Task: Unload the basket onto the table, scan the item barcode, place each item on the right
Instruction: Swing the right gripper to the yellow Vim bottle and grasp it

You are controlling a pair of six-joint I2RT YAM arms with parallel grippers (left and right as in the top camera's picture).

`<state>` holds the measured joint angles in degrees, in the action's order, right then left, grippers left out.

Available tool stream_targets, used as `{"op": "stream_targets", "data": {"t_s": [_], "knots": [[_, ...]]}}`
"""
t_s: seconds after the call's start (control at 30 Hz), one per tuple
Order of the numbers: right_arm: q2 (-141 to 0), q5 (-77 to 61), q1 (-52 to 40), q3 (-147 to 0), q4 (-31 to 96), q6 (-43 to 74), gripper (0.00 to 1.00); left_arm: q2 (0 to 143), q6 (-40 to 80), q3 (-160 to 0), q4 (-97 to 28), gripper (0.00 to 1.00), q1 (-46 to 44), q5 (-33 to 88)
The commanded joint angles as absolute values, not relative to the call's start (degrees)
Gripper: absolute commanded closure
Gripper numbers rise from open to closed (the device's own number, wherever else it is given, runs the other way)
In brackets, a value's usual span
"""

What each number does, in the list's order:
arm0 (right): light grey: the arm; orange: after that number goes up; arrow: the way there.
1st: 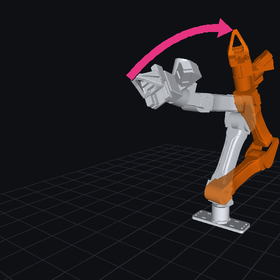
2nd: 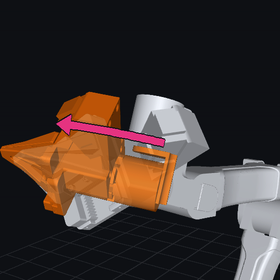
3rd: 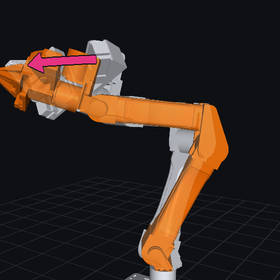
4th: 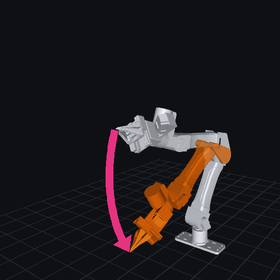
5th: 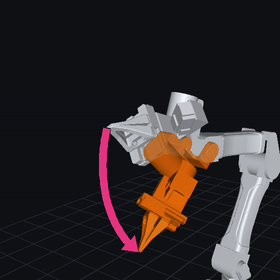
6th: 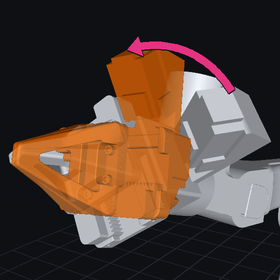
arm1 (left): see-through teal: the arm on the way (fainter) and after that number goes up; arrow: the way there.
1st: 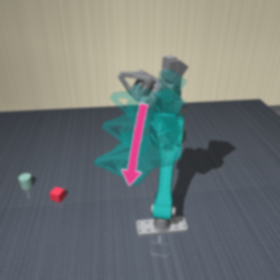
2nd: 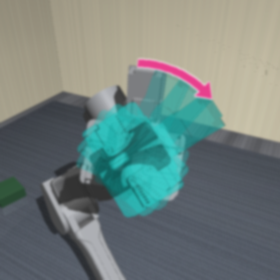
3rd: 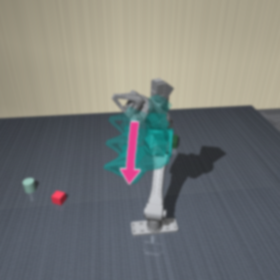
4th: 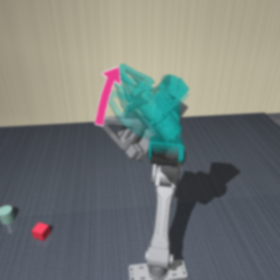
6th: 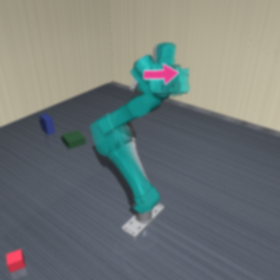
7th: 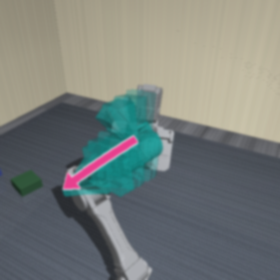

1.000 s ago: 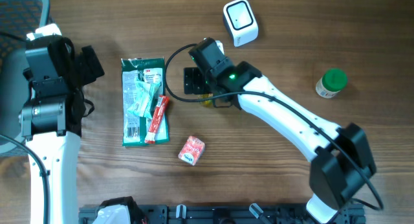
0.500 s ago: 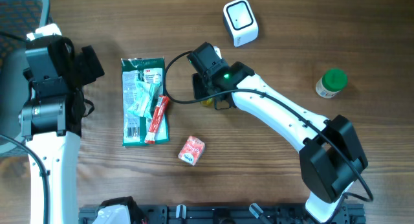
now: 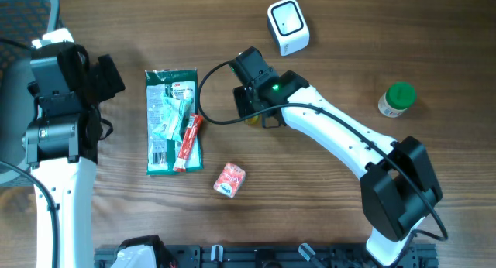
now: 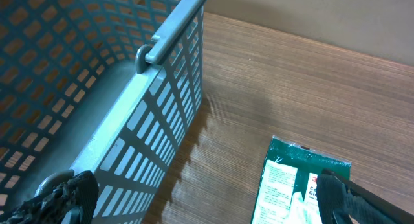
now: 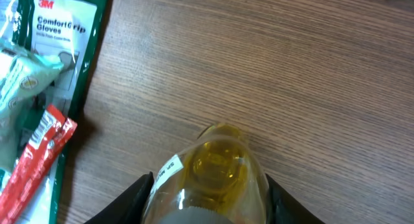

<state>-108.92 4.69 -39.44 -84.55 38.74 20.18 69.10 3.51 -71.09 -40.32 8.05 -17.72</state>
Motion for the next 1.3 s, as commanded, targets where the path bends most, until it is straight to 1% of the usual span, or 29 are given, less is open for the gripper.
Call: {"op": "stream_targets", "data": {"t_s": [0.0, 0.03, 0.1, 0.13, 0.17, 0.23, 0.27, 0.3, 0.33, 0.43, 0.53, 0.57, 0.63, 0.67, 0.73, 1.17, 1.2, 1.27], "knots": [[-108.73, 6.52, -39.35, -84.29, 41.19, 13.47, 0.53, 69.17, 3.4, -71.33, -40.18, 0.0, 8.38, -17.43], [-108.73, 8.12, -39.35, -84.29, 42.13, 11.14, 0.49, 69.17, 3.4, -71.33, -40.18, 0.0, 8.38, -17.43], [-108.73, 11.7, -39.35, -84.29, 43.9, 7.29, 0.46, 69.17, 3.4, -71.33, -40.18, 0.0, 8.38, -17.43], [-108.73, 13.06, -39.35, -84.29, 44.49, 7.31, 0.44, 69.17, 3.4, -71.33, -40.18, 0.0, 8.38, -17.43], [-108.73, 13.13, -39.35, -84.29, 44.64, 7.55, 0.38, 69.17, 3.42, -71.33, -40.18, 0.0, 8.38, -17.43], [-108.73, 11.81, -39.35, -84.29, 44.36, 8.97, 0.23, 69.17, 3.4, -71.33, -40.18, 0.0, 8.38, -17.43], [-108.73, 11.11, -39.35, -84.29, 44.01, 10.37, 0.16, 69.17, 3.4, -71.33, -40.18, 0.0, 8.38, -17.43], [-108.73, 10.72, -39.35, -84.29, 43.53, 12.27, 0.06, 69.17, 3.4, -71.33, -40.18, 0.0, 8.38, -17.43], [-108.73, 10.72, -39.35, -84.29, 42.87, 15.62, 0.0, 69.17, 3.4, -71.33, -40.18, 0.0, 8.38, -17.43], [-108.73, 10.68, -39.35, -84.29, 41.3, 18.09, 0.0, 69.17, 3.4, -71.33, -40.18, 0.0, 8.38, -17.43], [-108.73, 10.5, -39.29, -84.29, 39.97, 16.75, 0.0, 69.17, 3.4, -71.33, -40.18, 0.0, 8.38, -17.43], [-108.73, 10.55, -39.29, -84.29, 40.18, 16.49, 0.13, 69.17, 3.42, -71.33, -40.18, 0.0, 8.38, -17.43], [-108.75, 10.52, -39.29, -84.29, 40.8, 16.51, 0.32, 69.17, 3.4, -71.33, -40.18, 0.0, 8.38, -17.43], [-108.77, 10.55, -39.29, -84.29, 41.08, 16.49, 0.34, 69.17, 3.4, -71.33, -40.18, 0.0, 8.38, -17.43], [-108.77, 10.59, -39.29, -84.29, 41.45, 16.49, 0.33, 69.17, 3.4, -71.33, -40.18, 0.0, 8.38, -17.43], [-109.75, 10.57, -39.24, -84.25, 41.69, 16.47, 0.33, 69.17, 3.4, -71.33, -40.18, 0.0, 8.38, -17.43], [-109.84, 10.57, -39.24, -84.25, 41.65, 16.45, 0.33, 69.17, 3.4, -71.33, -40.18, 0.0, 8.38, -17.43], [-109.84, 10.55, -39.13, -84.25, 41.63, 16.49, 0.38, 69.17, 3.4, -71.33, -40.18, 0.0, 8.38, -17.43]]}}
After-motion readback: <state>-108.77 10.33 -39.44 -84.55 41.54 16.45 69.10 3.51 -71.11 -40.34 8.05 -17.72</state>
